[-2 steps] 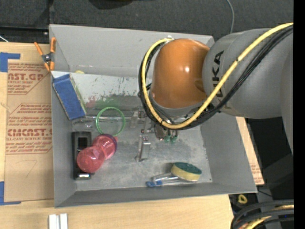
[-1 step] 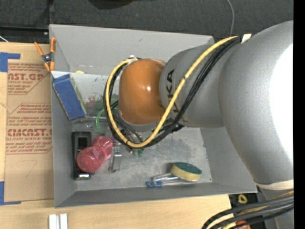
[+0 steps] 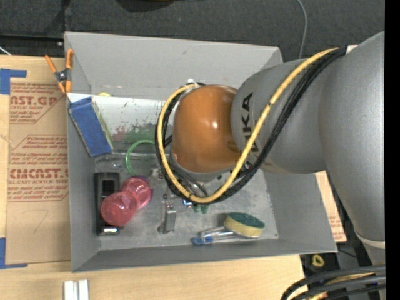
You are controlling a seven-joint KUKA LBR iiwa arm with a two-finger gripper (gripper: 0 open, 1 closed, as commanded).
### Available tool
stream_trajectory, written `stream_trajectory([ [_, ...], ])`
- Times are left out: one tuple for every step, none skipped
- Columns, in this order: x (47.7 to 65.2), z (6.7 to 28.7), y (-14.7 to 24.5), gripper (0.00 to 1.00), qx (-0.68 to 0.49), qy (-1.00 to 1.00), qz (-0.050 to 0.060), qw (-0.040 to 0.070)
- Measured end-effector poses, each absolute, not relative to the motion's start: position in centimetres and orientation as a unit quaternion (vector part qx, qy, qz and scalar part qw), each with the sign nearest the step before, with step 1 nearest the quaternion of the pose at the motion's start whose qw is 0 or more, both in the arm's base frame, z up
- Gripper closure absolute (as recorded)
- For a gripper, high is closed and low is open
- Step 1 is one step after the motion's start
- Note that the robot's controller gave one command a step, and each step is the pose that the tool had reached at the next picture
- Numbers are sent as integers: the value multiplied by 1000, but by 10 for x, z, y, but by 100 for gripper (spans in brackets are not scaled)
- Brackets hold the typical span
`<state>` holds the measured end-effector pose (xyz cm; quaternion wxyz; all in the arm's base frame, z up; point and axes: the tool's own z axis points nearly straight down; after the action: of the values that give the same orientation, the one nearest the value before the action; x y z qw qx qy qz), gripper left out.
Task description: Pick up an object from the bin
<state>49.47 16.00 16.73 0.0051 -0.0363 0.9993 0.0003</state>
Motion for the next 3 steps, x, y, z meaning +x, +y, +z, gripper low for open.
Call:
stream_trajectory([
  [492,154,169,0,-41,999,1,9],
  [492,233,132,0,-222,975,-1,7],
  [497,151,148,0,-69,998,2,6],
])
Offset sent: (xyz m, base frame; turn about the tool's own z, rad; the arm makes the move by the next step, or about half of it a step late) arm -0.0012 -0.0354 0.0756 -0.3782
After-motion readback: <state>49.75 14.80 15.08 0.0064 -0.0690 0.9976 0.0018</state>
